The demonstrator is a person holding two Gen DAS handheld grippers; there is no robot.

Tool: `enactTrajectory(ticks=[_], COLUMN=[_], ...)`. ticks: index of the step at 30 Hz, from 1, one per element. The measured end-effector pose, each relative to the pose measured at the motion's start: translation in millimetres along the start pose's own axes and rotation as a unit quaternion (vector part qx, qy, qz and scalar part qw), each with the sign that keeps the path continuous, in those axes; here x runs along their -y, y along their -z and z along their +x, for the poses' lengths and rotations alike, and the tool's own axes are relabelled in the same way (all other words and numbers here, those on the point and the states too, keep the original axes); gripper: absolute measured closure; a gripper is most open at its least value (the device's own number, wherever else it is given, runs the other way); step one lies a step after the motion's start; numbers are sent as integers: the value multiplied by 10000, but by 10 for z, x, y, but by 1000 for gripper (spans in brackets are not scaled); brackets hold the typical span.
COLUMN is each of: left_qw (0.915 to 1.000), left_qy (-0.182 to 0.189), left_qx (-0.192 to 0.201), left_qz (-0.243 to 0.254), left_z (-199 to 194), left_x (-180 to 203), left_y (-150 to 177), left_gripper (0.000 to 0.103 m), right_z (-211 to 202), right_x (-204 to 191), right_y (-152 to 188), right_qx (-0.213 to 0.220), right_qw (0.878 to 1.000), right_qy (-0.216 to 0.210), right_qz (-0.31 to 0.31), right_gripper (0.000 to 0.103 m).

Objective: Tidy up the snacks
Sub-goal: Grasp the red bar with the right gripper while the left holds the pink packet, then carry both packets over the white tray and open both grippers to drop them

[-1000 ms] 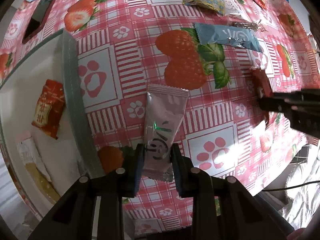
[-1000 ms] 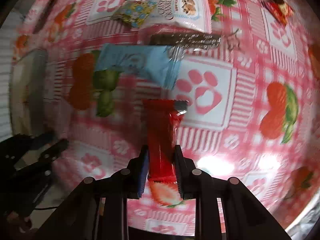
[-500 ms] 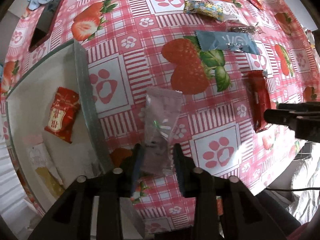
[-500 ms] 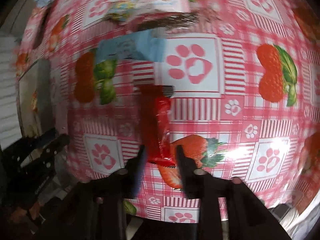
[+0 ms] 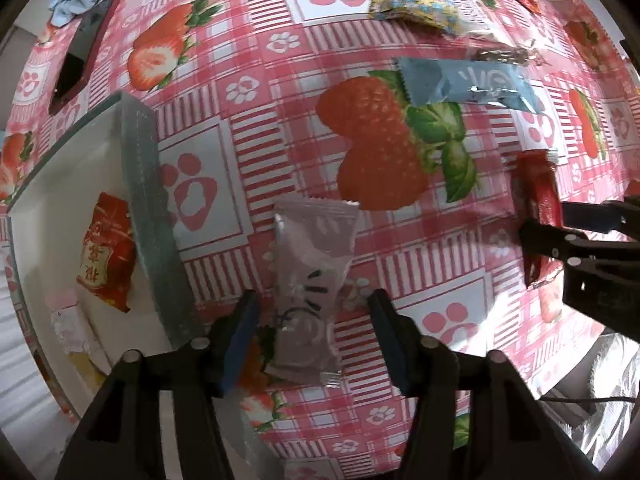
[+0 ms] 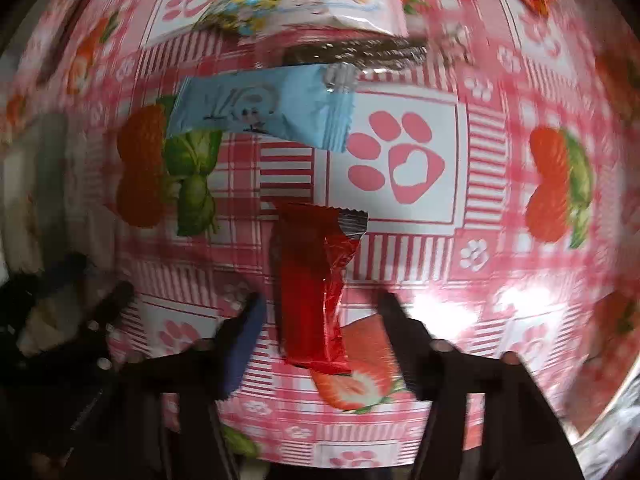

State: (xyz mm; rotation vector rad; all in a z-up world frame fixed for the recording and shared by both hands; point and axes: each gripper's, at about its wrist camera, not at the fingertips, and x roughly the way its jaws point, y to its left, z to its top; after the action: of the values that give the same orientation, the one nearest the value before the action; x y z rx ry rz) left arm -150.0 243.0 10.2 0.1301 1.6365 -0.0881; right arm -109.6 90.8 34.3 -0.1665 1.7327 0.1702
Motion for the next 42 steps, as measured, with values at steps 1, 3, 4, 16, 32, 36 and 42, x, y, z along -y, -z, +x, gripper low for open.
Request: enactTrajectory(ticks=[1,3,4,16,32,36,42], left_qw=[9999,9998,9998,9973,9869,9851,9816], left_qy=[-24,-19,39,375,0,108,138], left_qx=[53,38,32,607,982,948,777], left_qz=[99,199,176,-152,-1281,-1434,-1736], left_z=[-27,-57,-70,-701,-959,-898,-756], left_x=[46,109,115,-83,-994,-1241,-1492], left_y=[-7,-66,-70,31,550,697,929], left_gripper=[75,76,76,76,76,76,76], right_z=[-19,-46,-62,-586,-585,-618,-593], right_x=[-40,-84,-84,-57,-1068,-1493,-2062], right_y=[11,38,57,172,-244,-302,-295], right_qx=[25,-35,-67,203,410,392,288], right_qw=[10000,9997,9994,9908,9856,9808,9724], right_qy=[0,-193,-316,-1325,-1274,-1285,-1268], right_qz=[-90,-146,-97,160,-1032,-1411,-1937], right_gripper=[70,77,77,79,79,79,79])
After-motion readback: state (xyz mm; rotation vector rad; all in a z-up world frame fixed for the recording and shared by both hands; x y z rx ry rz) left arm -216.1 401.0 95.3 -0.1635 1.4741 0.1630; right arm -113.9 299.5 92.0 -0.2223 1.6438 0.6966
